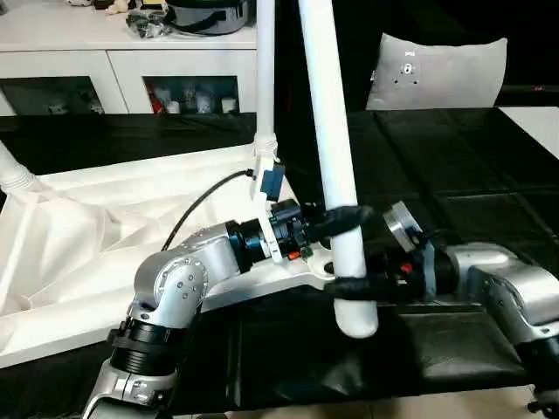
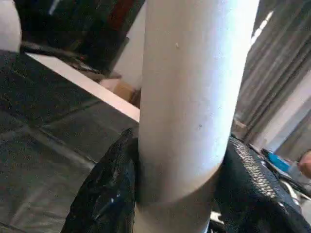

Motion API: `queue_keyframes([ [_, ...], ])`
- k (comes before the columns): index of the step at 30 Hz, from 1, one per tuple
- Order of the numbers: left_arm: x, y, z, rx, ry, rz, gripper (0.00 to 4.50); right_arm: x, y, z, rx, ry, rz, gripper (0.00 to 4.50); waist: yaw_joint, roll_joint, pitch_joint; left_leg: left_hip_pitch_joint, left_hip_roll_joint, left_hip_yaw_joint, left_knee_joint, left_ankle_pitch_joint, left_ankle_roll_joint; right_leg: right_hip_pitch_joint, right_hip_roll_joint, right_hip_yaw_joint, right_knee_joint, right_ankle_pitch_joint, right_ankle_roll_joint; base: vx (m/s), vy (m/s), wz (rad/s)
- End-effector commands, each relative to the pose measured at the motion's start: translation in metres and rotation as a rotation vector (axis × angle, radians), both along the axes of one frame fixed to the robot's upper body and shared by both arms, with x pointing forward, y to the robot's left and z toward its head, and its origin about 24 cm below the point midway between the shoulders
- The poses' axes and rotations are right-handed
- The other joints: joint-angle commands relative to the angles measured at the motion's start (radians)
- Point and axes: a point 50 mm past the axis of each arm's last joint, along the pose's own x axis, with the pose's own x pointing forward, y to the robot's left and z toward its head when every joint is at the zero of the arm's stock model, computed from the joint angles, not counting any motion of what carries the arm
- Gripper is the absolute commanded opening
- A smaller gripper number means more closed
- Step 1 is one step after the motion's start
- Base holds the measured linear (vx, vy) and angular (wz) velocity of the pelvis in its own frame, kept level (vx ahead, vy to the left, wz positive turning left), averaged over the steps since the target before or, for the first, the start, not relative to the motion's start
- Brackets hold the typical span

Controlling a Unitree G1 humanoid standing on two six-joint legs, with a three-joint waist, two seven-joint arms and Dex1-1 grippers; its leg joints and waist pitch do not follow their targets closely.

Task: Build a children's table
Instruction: Insert table leg to table base

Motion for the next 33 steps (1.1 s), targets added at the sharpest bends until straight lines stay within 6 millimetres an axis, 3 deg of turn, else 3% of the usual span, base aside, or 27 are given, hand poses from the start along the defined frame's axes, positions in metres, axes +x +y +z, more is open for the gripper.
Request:
queue_keyframes([
  [1, 0.009, 0.008, 0.015, -0.029, -0.053, 0.097, 2.09, 0.004, 0.001, 0.002, -0.017, -0.04, -0.023, 1.88, 0.0, -0.021, -0.062, -0.011, 0.011, 0.011, -0.065, -0.127, 0.058, 0.06, -0.048, 0.042, -0.09, -0.484, -0.032, 0.0, 0.0, 0.0],
  [8, 0.022, 0.017, 0.018, 0.005, -0.079, 0.221, 2.09, 0.029, 0.004, 0.006, 0.017, -0.139, -0.246, 1.88, -0.002, -0.018, -0.065, -0.009, 0.011, 0.011, -0.066, -0.12, 0.048, 0.059, -0.049, 0.042, -0.087, -0.466, -0.035, 0.0, 0.0, 0.0],
  [10, 0.027, 0.021, 0.02, 0.009, -0.081, 0.255, 2.09, 0.033, 0.005, 0.007, 0.022, -0.158, -0.268, 2.44, -0.002, -0.019, -0.065, -0.009, 0.013, 0.01, -0.068, -0.117, 0.046, 0.061, -0.05, 0.044, -0.083, -0.449, -0.038, 0.0, 0.0, 0.0],
  [15, 0.03, 0.024, 0.018, 0.014, -0.068, 0.288, 2.09, 0.034, 0.006, 0.008, 0.032, -0.163, -0.277, 2.69, 0.0, -0.018, -0.068, -0.011, 0.013, 0.011, -0.067, -0.09, 0.051, 0.063, -0.05, 0.048, -0.075, -0.399, -0.056, 0.0, 0.0, 0.0],
  [16, 0.031, 0.025, 0.017, 0.014, -0.061, 0.297, 2.09, 0.034, 0.006, 0.007, 0.033, -0.165, -0.281, 2.97, 0.001, -0.019, -0.068, -0.012, 0.013, 0.011, -0.067, -0.083, 0.054, 0.065, -0.051, 0.049, -0.073, -0.389, -0.06, 0.0, 0.0, 0.0],
  [19, 0.032, 0.025, 0.015, 0.021, -0.04, 0.315, 2.09, 0.035, 0.005, 0.008, 0.038, -0.17, -0.29, 3.17, 0.001, -0.017, -0.068, -0.012, 0.016, 0.011, -0.067, -0.081, 0.06, 0.064, -0.052, 0.05, -0.071, -0.377, -0.073, 0.0, 0.0, 0.0],
  [26, 0.037, 0.027, 0.009, 0.064, 0.014, 0.358, 2.09, 0.034, 0.002, 0.011, 0.075, -0.162, -0.316, 3.85, 0.0, -0.017, -0.066, -0.011, 0.013, 0.012, -0.068, -0.104, 0.054, 0.063, -0.051, 0.047, -0.078, -0.422, -0.053, 0.0, 0.0, 0.0],
  [33, 0.039, 0.029, 0.008, 0.088, 0.019, 0.38, 2.09, 0.037, -0.003, 0.018, 0.098, -0.179, -0.403, 4.3, 0.001, -0.018, -0.067, -0.011, 0.015, 0.011, -0.069, -0.083, 0.056, 0.063, -0.052, 0.049, -0.074, -0.391, -0.066, 0.0, 0.0, 0.0],
])
